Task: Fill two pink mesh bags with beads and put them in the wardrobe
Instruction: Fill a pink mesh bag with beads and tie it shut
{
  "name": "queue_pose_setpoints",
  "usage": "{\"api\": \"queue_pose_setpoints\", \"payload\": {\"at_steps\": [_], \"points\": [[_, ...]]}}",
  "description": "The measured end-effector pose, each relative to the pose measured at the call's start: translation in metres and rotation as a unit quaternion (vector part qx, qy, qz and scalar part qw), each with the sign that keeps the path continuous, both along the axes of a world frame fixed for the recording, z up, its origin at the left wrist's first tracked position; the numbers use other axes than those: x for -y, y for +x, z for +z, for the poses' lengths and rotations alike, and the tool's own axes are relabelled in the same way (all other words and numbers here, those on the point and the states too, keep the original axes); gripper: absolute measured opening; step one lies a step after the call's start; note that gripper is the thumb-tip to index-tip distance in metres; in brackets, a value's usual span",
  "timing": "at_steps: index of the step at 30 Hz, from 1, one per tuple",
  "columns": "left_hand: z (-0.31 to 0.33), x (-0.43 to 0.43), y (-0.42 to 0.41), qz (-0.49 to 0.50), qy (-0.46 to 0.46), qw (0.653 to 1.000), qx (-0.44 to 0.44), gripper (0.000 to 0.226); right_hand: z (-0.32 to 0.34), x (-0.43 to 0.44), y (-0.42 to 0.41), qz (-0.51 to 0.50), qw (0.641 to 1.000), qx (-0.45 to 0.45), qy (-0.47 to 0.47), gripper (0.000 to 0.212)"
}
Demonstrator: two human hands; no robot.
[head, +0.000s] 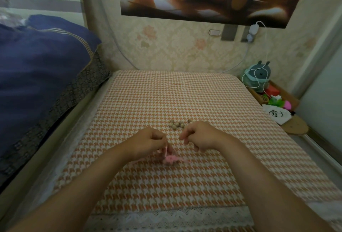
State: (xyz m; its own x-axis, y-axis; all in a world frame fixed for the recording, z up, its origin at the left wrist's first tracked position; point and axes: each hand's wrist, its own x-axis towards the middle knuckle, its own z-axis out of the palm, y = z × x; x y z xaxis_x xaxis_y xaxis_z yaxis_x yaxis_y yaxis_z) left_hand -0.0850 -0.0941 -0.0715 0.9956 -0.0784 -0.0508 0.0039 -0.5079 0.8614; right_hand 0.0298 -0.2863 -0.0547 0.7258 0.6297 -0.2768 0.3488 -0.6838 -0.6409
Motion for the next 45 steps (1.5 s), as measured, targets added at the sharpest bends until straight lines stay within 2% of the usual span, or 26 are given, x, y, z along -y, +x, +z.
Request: {"api": "queue_pose_setpoints", "payload": {"at_steps": [3, 5, 8, 10, 13, 17, 24, 27, 30, 34, 39, 42, 45], "points": [[-0.002, -0.006, -0.005, 0.001, 0.073, 0.997, 0.011, 0.023, 0.003, 0.003, -0.005, 0.064, 0.993, -0.005, -0.097, 0.021], [-0.003, -0.008, -0.008, 0.004, 0.100, 0.995, 0.011, 0.019, 0.005, 0.007, -0.009, 0.085, 0.988, -0.022, -0.127, 0.016], [0.000, -0.006, -0.013, 0.002, 0.137, 0.990, 0.031, 0.022, 0.005, 0.010, -0.013, 0.094, 0.986, -0.021, -0.137, 0.029], [0.002, -0.005, -0.014, -0.011, 0.184, 0.981, 0.060, 0.017, 0.003, 0.008, -0.018, 0.099, 0.985, -0.021, -0.142, 0.025], [0.007, -0.002, -0.016, 0.011, 0.284, 0.954, 0.097, 0.013, 0.003, 0.005, -0.025, 0.096, 0.981, -0.072, -0.153, 0.018], [0.008, -0.004, -0.021, 0.040, 0.336, 0.940, 0.041, 0.015, 0.007, 0.008, -0.029, 0.090, 0.977, -0.074, -0.178, 0.024], [0.011, -0.015, -0.030, 0.038, 0.259, 0.965, 0.004, 0.017, -0.008, 0.010, -0.032, 0.105, 0.981, 0.022, -0.163, 0.011], [0.015, -0.020, -0.035, 0.056, 0.239, 0.969, -0.001, 0.014, -0.010, 0.010, -0.033, 0.107, 0.980, 0.024, -0.167, 0.005], [0.017, -0.024, -0.038, 0.082, 0.213, 0.974, -0.002, 0.010, -0.006, 0.012, -0.034, 0.100, 0.981, 0.013, -0.166, 0.011], [0.019, -0.024, -0.039, 0.085, 0.171, 0.981, 0.022, 0.009, 0.003, 0.012, -0.033, 0.053, 0.996, 0.005, -0.073, 0.015], [0.017, -0.017, -0.031, 0.054, 0.146, 0.987, 0.033, 0.021, 0.007, 0.001, -0.031, -0.002, 0.999, 0.021, 0.037, 0.011], [0.016, -0.008, -0.026, 0.043, 0.086, 0.995, 0.039, 0.020, 0.004, -0.010, -0.033, -0.019, 0.996, 0.016, 0.086, 0.010], [0.012, -0.003, -0.023, 0.047, -0.001, 0.999, -0.002, 0.016, 0.002, -0.023, -0.035, -0.039, 0.992, 0.012, 0.122, 0.012]]}}
